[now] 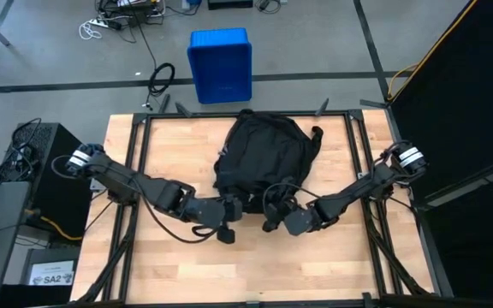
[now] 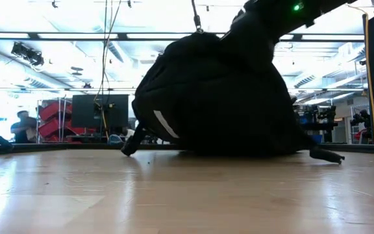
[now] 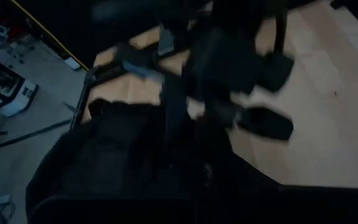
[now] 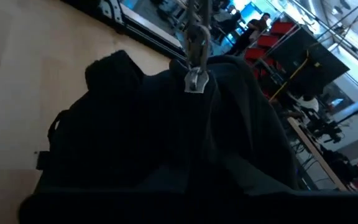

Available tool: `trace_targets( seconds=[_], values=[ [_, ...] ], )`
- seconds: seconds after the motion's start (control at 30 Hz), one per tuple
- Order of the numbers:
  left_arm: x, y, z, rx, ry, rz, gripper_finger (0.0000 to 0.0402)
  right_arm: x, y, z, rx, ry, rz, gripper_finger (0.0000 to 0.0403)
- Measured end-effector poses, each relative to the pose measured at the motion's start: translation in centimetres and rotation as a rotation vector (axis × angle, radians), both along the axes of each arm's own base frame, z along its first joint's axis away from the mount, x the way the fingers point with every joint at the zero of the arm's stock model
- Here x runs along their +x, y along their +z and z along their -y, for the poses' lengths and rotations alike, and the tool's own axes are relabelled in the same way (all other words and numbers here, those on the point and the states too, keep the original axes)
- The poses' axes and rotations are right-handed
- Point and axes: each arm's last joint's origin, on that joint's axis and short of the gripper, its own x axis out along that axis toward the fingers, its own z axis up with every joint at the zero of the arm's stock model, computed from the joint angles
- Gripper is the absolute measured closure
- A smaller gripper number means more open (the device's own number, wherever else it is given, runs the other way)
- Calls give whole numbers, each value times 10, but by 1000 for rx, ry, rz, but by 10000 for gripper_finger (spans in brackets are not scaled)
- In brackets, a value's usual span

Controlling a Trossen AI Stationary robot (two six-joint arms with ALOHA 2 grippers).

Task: Unpack backpack
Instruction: Close the backpack

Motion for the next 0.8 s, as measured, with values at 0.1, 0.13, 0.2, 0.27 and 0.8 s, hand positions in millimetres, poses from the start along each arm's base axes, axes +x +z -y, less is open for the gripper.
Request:
trace_targets(
  seconds=[0.1, 0.13, 0.2, 0.27, 0.8],
  values=[
    [-7, -7, -3, 11, 58, -74, 402, -11, 7, -14, -2, 38, 3, 398],
    [-9, -11, -4, 18, 85, -98, 402, -16, 8, -20, -4, 46, 6, 399],
    [-14, -21, -7, 36, 143, -146, 402, -28, 12, -33, -4, 56, 8, 400],
    [-20, -35, -11, 37, 191, -179, 402, -42, 15, -42, 16, 63, 12, 401],
    [-98, -140, -79, -182, 482, -116, 402, -117, 11, -63, 285, 24, 79, 403]
  ],
)
